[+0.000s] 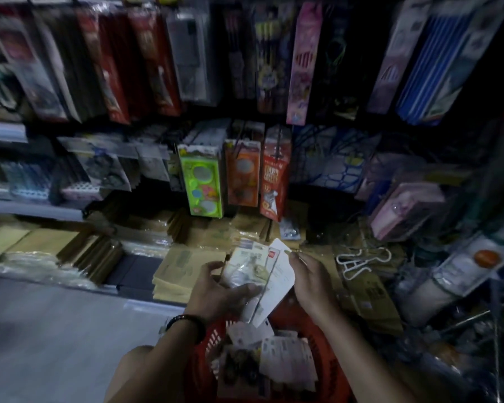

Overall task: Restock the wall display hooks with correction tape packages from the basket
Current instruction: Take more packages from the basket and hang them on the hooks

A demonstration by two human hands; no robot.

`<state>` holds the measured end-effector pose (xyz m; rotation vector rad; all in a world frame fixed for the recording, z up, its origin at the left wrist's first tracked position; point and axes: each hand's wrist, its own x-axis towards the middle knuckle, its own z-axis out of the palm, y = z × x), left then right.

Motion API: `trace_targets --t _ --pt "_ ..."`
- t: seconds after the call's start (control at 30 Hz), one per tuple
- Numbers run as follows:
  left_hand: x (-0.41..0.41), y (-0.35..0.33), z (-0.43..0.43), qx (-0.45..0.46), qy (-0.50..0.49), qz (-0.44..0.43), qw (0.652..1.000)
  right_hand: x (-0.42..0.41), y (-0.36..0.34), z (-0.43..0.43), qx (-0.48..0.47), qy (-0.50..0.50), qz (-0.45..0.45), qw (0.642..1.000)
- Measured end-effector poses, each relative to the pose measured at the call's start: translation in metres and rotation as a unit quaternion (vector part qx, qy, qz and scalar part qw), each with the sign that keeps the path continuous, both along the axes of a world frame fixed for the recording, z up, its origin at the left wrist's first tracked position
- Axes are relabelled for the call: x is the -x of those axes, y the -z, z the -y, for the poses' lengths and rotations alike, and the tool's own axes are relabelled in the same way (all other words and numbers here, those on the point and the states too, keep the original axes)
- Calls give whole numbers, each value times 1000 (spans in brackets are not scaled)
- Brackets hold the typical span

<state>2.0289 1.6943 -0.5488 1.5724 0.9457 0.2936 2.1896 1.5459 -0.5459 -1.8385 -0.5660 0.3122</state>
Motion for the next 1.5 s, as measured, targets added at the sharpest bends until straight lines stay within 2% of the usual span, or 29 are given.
trace_targets --t 0.07,0.17,0.37,0.57,0.67,0.7,0.87,0.97,1.03,1.17,1.33,1.43,1.5 --pt "-2 -10 -9 -41 -35 14 998 -9 -22 0 24 4 50 998" --pt "-7 -23 -18 -64 -54 73 994 -18 -57 -3 42 13 59 997" --pt "-25 -74 14 -71 28 193 978 -15 -122 -23 49 19 105 993" --pt "-41 -99 27 -74 92 207 971 -6 -166 -40 56 -5 19 998" --pt "-44 -106 21 -39 53 239 969 -8 -184 -45 -22 -41 -81 996" --pt "-45 -111 16 -21 42 247 968 -8 -191 -45 -41 -63 -89 993" --pt "-48 -150 -10 47 40 295 953 -21 -221 -30 27 -194 96 976" --pt "-55 -186 -19 64 44 332 940 -31 -232 -31 96 -209 285 930" --pt "-61 -214 -24 63 58 349 933 -36 -247 -36 93 -188 369 906" --pt "-71 -264 -35 22 67 359 931 -49 -282 -41 41 -137 433 890" --pt "-80 -317 -57 -8 101 378 920 -73 -332 -45 44 -87 514 853" --pt "-88 -345 -72 -52 79 418 904 -92 -365 -46 52 -49 546 834" --pt "-92 -364 -83 -52 57 435 897 -105 -386 -47 58 -19 583 810"
